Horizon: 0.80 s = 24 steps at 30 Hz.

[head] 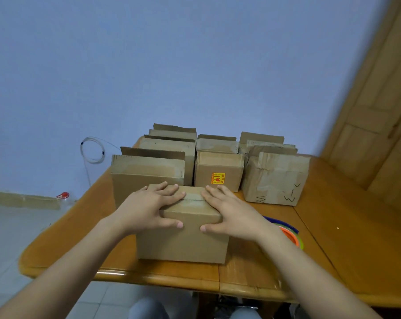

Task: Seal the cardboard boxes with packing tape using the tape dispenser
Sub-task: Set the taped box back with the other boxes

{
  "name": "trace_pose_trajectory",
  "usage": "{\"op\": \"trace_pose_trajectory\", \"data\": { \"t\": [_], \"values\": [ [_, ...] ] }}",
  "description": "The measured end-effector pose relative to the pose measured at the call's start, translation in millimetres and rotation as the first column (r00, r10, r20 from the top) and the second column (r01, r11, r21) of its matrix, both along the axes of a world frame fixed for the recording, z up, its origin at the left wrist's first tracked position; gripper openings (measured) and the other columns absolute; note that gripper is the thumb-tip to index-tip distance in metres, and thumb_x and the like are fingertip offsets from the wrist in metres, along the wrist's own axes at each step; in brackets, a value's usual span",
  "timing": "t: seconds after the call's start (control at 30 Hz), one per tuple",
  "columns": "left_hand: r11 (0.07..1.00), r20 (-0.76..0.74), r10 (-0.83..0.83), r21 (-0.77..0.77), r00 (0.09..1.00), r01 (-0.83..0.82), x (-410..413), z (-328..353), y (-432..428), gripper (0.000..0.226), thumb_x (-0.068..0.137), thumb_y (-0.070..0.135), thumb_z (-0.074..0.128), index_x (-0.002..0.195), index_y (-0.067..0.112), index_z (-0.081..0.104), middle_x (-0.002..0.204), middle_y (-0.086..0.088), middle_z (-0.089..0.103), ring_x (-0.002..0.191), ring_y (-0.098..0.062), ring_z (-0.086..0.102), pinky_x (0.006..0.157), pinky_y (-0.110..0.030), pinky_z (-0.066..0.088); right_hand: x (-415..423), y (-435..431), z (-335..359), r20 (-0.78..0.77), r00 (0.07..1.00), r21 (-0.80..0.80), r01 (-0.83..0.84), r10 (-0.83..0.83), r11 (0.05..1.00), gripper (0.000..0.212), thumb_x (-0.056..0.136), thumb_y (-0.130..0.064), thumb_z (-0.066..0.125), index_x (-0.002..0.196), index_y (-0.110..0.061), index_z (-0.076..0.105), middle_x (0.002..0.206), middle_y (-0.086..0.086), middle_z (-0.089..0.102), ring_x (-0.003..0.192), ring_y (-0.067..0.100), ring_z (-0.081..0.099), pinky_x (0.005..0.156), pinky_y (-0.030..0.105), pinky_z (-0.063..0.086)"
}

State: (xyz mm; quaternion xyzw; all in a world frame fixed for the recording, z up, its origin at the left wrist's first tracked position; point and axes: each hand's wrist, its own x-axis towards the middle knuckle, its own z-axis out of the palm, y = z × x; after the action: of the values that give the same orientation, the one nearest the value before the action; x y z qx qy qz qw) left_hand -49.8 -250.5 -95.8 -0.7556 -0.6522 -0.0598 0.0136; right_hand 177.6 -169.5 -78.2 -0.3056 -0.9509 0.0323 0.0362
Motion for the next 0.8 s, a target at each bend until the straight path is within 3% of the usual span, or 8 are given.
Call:
{"op": "trace_pose_trajectory", "data": {
  "t": [0.13,0.23,0.37,0.53,0.6,0.67,0.73,0.8],
  "values": [
    [0.997,0.132,-0.033,0.067,0.991,0.025,10.1,16.8,8.6,0.073,0.080,0.077,0.037,0.139,0.036,0.047,0.138,0.013,0.054,0.119,-0.005,0.054,0.096,-0.027,0.048,20.5,10.4,19.8,-0.172,0.985,0.071,-0.017,0.029,0.997,0.036,0.096,-0.031,0.049,0.130,-0.022,0.057,0.121,-0.001,0.065,0.112,0.015,0.055,0.092,0.040,0.048],
    [0.999,-0.019,-0.032,-0.003,0.999,0.032,19.2,28.2,13.6,0.052,0.089,0.058,0.053,0.135,0.035,0.050,0.124,0.014,0.061,0.108,-0.005,0.056,0.088,-0.026,0.048,24.0,7.3,13.4,-0.067,0.996,0.049,-0.048,0.051,0.998,0.043,0.092,-0.041,0.055,0.130,-0.020,0.051,0.124,-0.004,0.053,0.116,0.013,0.042,0.091,0.036,0.046],
    [0.998,-0.127,-0.057,0.009,0.990,0.059,18.6,31.5,17.1,0.063,0.074,0.080,0.045,0.124,0.041,0.049,0.119,0.019,0.054,0.101,-0.001,0.051,0.079,-0.023,0.050,16.9,3.4,1.7,-0.135,0.991,0.085,-0.015,0.026,0.996,0.047,0.086,-0.054,0.057,0.117,-0.021,0.049,0.113,-0.008,0.042,0.103,0.008,0.032,0.086,0.031,0.039],
    [0.988,-0.051,-0.125,-0.100,0.991,0.119,18.4,32.8,23.8,0.113,0.048,0.102,0.015,0.138,0.037,0.039,0.121,0.016,0.042,0.106,-0.002,0.035,0.089,-0.022,0.041,5.0,6.5,2.1,-0.082,0.996,0.080,-0.022,0.028,0.997,0.076,0.083,-0.065,0.054,0.143,-0.024,0.032,0.135,-0.002,0.036,0.121,0.020,0.033,0.104,0.043,0.033],
    [0.979,-0.060,-0.121,-0.174,0.991,0.109,18.3,33.6,25.9,0.123,0.043,0.105,0.011,0.146,0.040,0.027,0.127,0.012,0.033,0.115,-0.007,0.030,0.100,-0.026,0.033,0.6,9.8,3.8,0.016,1.000,-0.001,-0.018,0.018,1.000,0.090,0.081,-0.067,0.054,0.151,-0.028,0.013,0.155,-0.001,0.017,0.140,0.026,0.015,0.114,0.048,0.017],
    [0.955,-0.049,-0.086,-0.290,0.995,0.068,19.7,29.7,26.3,0.125,0.043,0.104,0.017,0.151,0.042,0.006,0.152,0.007,0.014,0.141,-0.022,0.012,0.115,-0.041,0.016,-1.3,11.5,3.1,0.112,0.994,-0.086,0.021,-0.012,0.996,0.100,0.080,-0.069,0.054,0.151,-0.033,-0.005,0.160,-0.002,-0.005,0.146,0.027,-0.004,0.117,0.052,0.005],
    [0.941,-0.070,-0.076,-0.334,0.995,0.049,21.9,21.0,24.6,0.130,0.041,0.104,0.015,0.151,0.040,-0.006,0.161,0.006,-0.003,0.147,-0.024,-0.001,0.118,-0.048,0.003,-1.3,12.2,-3.4,0.135,0.991,-0.102,0.023,-0.009,0.995,0.102,0.080,-0.068,0.054,0.151,-0.033,-0.010,0.160,-0.002,-0.009,0.146,0.028,-0.006,0.117,0.050,0.008],
    [0.957,-0.107,-0.081,-0.285,0.991,0.047,23.1,13.8,23.0,0.130,0.041,0.103,0.010,0.152,0.037,-0.006,0.160,0.004,0.007,0.146,-0.024,0.009,0.118,-0.047,0.006,0.3,11.9,-8.1,0.102,0.995,-0.068,-0.012,0.019,0.998,0.102,0.080,-0.068,0.054,0.151,-0.031,-0.009,0.160,-0.002,0.000,0.145,0.026,0.002,0.116,0.047,0.018]
  ]
}}
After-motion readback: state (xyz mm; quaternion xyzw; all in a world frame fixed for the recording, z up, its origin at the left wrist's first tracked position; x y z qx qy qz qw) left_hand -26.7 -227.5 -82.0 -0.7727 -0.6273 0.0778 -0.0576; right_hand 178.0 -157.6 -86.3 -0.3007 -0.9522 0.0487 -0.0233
